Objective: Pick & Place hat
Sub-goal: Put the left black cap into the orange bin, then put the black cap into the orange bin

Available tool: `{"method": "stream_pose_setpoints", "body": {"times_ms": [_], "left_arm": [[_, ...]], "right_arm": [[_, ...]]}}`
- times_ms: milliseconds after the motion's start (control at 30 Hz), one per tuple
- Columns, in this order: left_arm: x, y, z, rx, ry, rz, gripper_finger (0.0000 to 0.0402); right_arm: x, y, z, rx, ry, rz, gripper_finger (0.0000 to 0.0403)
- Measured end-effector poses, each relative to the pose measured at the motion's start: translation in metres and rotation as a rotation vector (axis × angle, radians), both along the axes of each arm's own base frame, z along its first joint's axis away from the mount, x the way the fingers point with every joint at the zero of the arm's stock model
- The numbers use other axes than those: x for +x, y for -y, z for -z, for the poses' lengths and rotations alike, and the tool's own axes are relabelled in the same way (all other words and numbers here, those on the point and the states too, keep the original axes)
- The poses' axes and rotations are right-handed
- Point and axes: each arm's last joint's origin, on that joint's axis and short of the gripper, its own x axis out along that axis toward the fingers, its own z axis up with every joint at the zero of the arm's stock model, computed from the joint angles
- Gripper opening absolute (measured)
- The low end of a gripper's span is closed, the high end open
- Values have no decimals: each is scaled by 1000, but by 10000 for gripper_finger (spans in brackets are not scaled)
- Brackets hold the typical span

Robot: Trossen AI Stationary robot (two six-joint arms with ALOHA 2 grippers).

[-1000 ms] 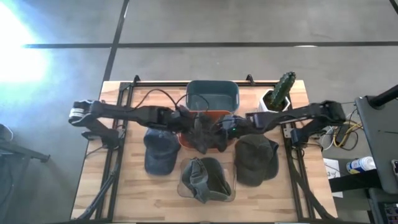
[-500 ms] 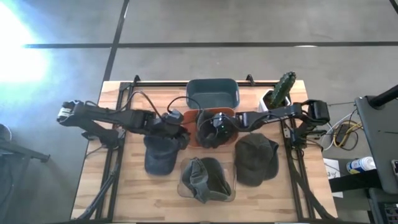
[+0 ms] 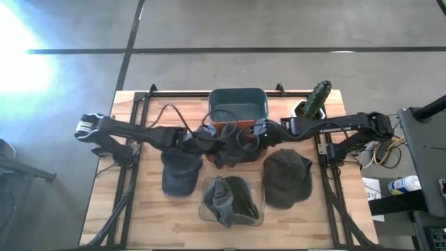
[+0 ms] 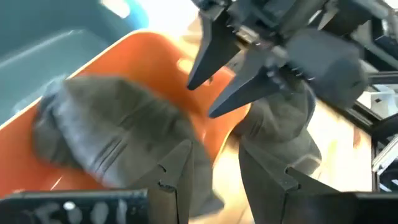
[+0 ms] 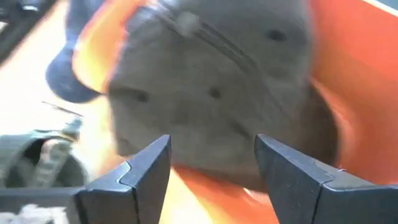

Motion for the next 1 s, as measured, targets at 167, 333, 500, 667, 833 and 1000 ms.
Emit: {"method": "stream_pose_setpoints", "body": {"times_ms": [167,333,500,667,833,1000], "left_arm": [[26,-6,30,71,-50,43,122],[36,-19,66,71,-245,25,122],[17,-20,77,22,-531,-25,122],[2,-10,52,43,-500,-46,122],[-11,-2,16,71,-313,-79,122],[-20,10,-18,107,-81,-26,122]], "right_arm": [[-14,-6,0,-16,-51,53,226],[-15,-6,7,-10,-90,95,226],[-21,-13,12,-7,-174,67,226],[-37,-30,3,3,-208,-10,226],[-67,-52,-2,41,-374,-99,226],[-91,-86,-2,34,-439,-258,226]]}}
